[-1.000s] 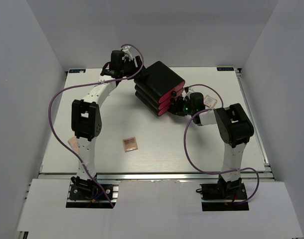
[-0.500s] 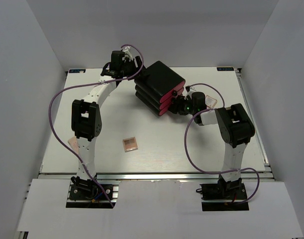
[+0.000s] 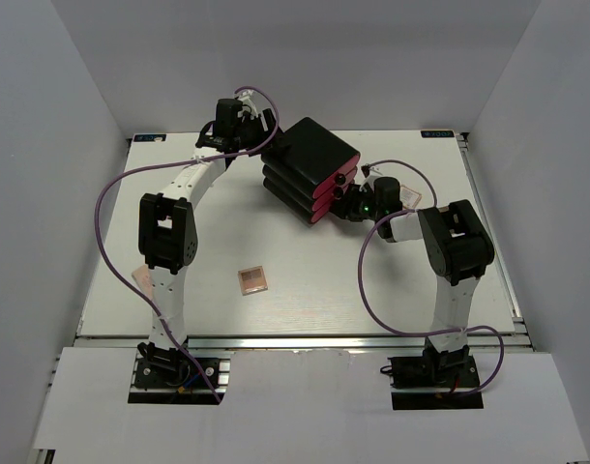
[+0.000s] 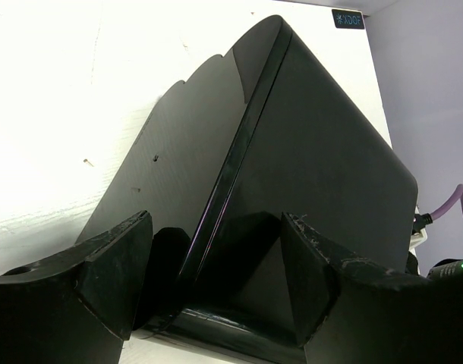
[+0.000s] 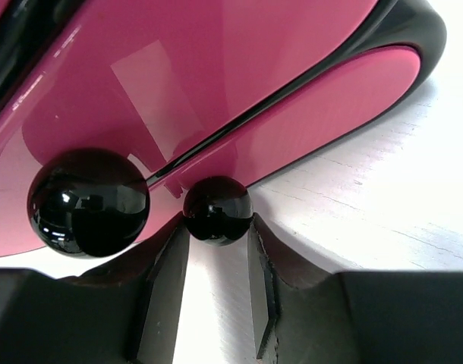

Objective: Organize the makeup

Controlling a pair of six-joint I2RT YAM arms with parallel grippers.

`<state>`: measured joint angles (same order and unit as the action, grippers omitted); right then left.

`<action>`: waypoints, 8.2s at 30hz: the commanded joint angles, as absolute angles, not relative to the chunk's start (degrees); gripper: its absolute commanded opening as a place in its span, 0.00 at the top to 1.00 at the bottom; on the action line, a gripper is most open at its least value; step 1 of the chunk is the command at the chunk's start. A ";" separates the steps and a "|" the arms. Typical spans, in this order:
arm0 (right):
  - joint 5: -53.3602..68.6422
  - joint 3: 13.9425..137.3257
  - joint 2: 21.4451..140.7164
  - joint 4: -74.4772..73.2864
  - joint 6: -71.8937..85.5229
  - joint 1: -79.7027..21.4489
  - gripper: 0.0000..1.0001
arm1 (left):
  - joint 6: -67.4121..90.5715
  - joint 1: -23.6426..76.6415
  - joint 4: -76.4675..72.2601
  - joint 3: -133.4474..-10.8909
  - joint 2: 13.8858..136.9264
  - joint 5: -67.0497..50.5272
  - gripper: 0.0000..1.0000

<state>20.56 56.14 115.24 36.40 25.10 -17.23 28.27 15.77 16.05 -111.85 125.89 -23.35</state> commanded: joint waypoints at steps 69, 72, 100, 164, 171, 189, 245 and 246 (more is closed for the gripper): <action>17.93 104.29 121.62 -39.04 -48.84 5.36 0.11 | 32.26 31.02 1.23 -51.15 65.56 -12.92 0.11; 18.89 113.28 128.22 -46.47 -59.12 6.85 0.11 | 31.21 32.08 1.93 -52.55 67.40 -12.40 0.11; 23.12 109.42 133.77 -47.12 -63.29 4.48 0.12 | 23.38 44.73 3.43 -66.44 87.35 -8.62 0.11; 57.66 100.55 105.91 -38.58 -36.65 11.69 0.95 | 7.82 53.88 16.88 -87.20 116.29 7.21 0.68; 56.78 99.23 105.38 -41.91 -41.03 10.11 0.96 | 9.31 54.23 14.33 -83.67 114.52 4.75 0.67; 37.98 83.32 104.76 -30.07 -40.71 -9.57 0.95 | 18.89 54.23 9.40 -70.43 92.22 13.09 0.31; 21.71 81.48 105.82 -30.58 -31.82 -16.35 0.32 | 52.21 51.50 24.17 -39.46 66.35 27.51 0.06; 21.88 81.21 105.47 -30.41 -31.82 -16.26 0.31 | 52.21 51.50 24.17 -39.46 66.97 27.51 0.06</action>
